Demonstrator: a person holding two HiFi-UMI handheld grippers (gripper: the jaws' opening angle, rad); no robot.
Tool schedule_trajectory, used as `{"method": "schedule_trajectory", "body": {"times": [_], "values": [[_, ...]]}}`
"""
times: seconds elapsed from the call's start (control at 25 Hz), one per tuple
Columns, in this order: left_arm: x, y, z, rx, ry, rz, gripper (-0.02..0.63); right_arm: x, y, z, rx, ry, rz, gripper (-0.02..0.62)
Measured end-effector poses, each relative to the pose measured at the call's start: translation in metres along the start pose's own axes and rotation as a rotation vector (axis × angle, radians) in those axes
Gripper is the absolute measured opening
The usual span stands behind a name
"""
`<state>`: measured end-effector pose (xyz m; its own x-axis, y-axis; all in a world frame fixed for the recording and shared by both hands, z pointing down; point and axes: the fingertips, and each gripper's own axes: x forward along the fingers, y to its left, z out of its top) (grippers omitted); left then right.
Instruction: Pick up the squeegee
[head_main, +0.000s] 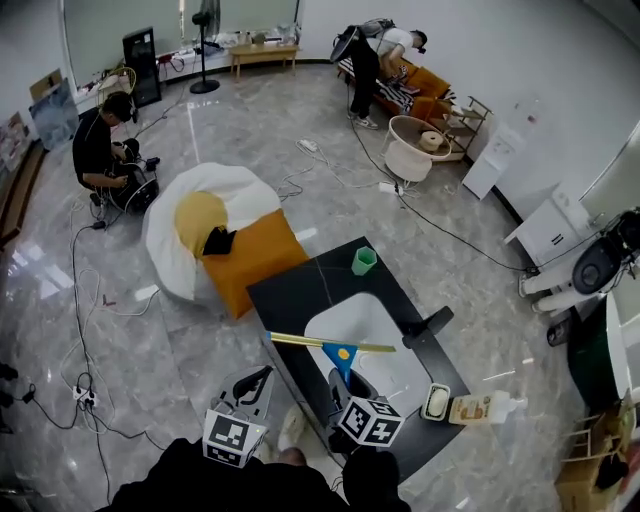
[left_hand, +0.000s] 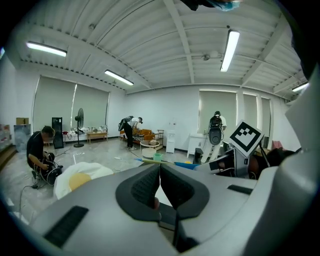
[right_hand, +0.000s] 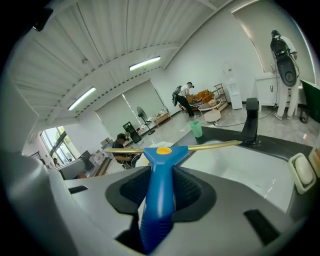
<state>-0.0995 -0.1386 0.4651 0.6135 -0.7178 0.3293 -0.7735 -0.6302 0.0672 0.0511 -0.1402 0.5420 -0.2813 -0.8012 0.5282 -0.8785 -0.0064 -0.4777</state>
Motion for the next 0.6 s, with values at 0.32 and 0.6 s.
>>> {"method": "schedule_trajectory", "body": {"times": [0.32, 0.6], "values": [[-0.052, -0.015, 0.017, 0.036, -0.068, -0.018, 0.025, -0.064, 0.032, 0.006, -0.061, -0.121, -0.027, 0.150], [-0.087, -0.036, 0.025, 0.065, -0.122, -0.054, 0.025, -0.125, 0.041, 0.005, -0.113, -0.237, -0.084, 0.150]]}}
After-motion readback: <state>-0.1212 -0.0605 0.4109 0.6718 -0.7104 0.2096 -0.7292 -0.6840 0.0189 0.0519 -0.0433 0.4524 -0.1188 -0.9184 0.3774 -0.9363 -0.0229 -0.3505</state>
